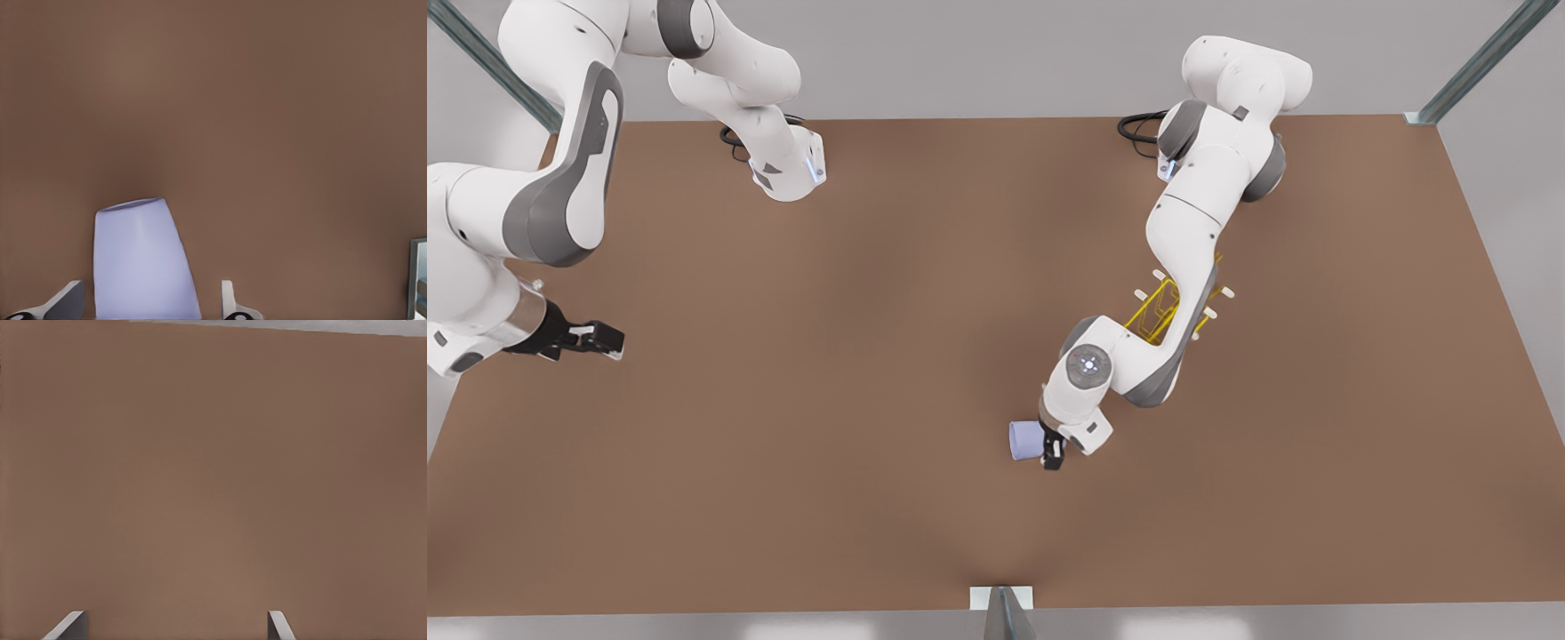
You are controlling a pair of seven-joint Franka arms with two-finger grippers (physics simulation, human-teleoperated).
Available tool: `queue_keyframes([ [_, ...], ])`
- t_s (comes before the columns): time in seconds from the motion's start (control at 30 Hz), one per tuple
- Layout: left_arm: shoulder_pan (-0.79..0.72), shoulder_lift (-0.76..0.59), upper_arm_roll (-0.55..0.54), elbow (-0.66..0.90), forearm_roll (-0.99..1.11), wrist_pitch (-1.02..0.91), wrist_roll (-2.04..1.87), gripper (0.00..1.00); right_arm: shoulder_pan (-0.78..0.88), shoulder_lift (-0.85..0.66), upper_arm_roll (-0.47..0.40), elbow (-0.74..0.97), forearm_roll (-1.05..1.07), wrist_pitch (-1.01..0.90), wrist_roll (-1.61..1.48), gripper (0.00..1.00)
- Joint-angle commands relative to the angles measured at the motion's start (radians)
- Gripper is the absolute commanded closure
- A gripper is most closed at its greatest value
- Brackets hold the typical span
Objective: Place the cup on the cup holder
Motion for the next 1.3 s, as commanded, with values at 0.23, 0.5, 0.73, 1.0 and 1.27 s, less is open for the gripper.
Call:
queue_keyframes([
  [0.23,-0.01,0.033,0.022,0.0,0.003,0.064,-0.237,0.0,0.001,-0.001,-0.002,0.001,0.004,0.017,-0.031,0.0],
  [0.5,-0.033,0.085,0.03,0.009,0.001,0.104,-0.27,0.0,-0.012,0.035,-0.002,0.168,-0.013,-0.078,-0.042,0.0],
  [0.73,-0.047,0.088,0.032,-0.006,0.006,0.078,-0.27,0.0,-0.017,0.056,0.009,0.157,-0.02,-0.052,-0.042,0.0],
  [1.0,-0.057,0.085,0.03,-0.008,0.004,0.057,-0.266,0.29,-0.017,0.067,0.009,0.159,-0.023,-0.049,-0.042,0.0],
  [1.27,-0.056,0.054,0.03,-0.005,0.001,0.012,-0.26,0.29,-0.012,0.07,0.009,0.159,-0.028,-0.036,-0.042,0.0],
])
